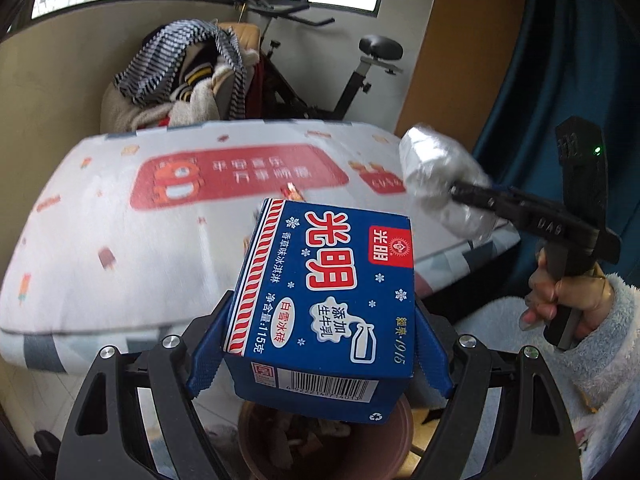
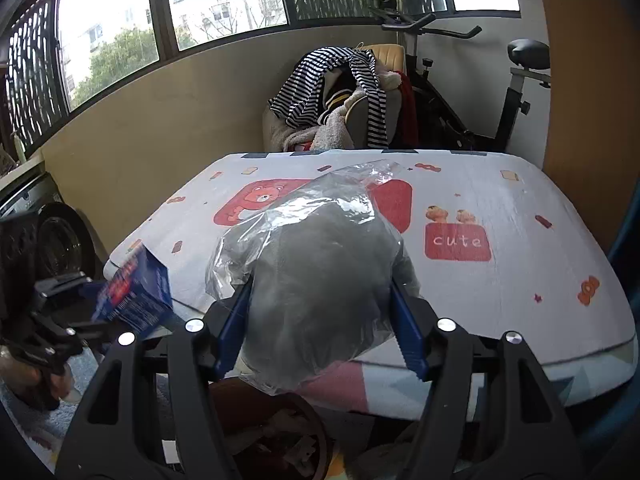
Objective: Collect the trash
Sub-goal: 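Carry the milk carton and white plastic bag over the brown bin with both grippers, then open the left gripper to drop the carton while the right drops the white bag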
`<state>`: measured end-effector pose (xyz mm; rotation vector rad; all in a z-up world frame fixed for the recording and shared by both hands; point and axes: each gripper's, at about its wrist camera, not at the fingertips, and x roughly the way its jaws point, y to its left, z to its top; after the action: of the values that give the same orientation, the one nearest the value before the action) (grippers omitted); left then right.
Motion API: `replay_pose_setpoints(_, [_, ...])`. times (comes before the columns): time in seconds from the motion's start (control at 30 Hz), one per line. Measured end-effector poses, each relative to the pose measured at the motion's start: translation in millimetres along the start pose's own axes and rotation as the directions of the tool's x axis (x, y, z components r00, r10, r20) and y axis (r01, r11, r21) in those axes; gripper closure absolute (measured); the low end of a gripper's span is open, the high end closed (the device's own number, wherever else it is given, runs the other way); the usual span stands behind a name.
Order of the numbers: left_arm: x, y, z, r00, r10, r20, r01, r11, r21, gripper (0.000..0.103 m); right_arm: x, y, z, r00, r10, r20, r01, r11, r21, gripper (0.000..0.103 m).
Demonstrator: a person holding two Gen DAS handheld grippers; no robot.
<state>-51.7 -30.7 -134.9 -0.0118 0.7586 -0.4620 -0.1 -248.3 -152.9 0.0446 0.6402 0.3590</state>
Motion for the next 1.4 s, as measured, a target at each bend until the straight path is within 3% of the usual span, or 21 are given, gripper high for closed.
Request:
replay_pose_setpoints(0.53, [20.0, -5.7, -42.9, 0.994, -0.036, -0.101, 0.033, 0.999, -0.038, 0.024, -9.3, 8.4, -12.6, 1.0, -0.005, -0.014, 0.004, 1.0, -0.025, 0.038])
replay_pose_setpoints(0.67, [21.5, -6.7, -46.4, 0.992, -0.056, -0.116, 0.051, 0.998, -0.039, 0.014, -9.1, 11.2, -11.6, 0.999, 0.006, -0.032, -0.007, 1.0, -0.027, 0.038])
replay_pose_setpoints(0.83, [13.5, -5.0, -44.6, 0.995, -0.032, -0.093, 0.027, 0.998, -0.053, 0.012, -9.2, 19.4, -15.4, 0.998, 0.03, -0.061, -0.033, 0.998, -0.046, 0.038])
replay_pose_setpoints(1.03, [-16.0, 13.9, -31.9, 0.999, 0.035, -0.004, -0.035, 0.995, -0.094, 0.011, -5.4, 35.5, -24.7, 0.988, 0.084, -0.132, -0.098, 0.99, -0.105, 0.037])
replay_pose_setpoints(1.17, [-35.5, 32.6, -25.1, 0.994, 0.108, 0.029, -0.104, 0.988, -0.118, 0.011, 0.2, 49.0, -33.8, 0.976, 0.118, -0.185, -0.143, 0.981, -0.13, 0.037])
replay_pose_setpoints(1.4, [-62.5, 63.0, -25.9, 0.985, 0.164, 0.062, -0.15, 0.972, -0.182, 0.01, 12.5, 79.6, -52.1, 0.948, 0.163, -0.274, -0.215, 0.962, -0.17, 0.036])
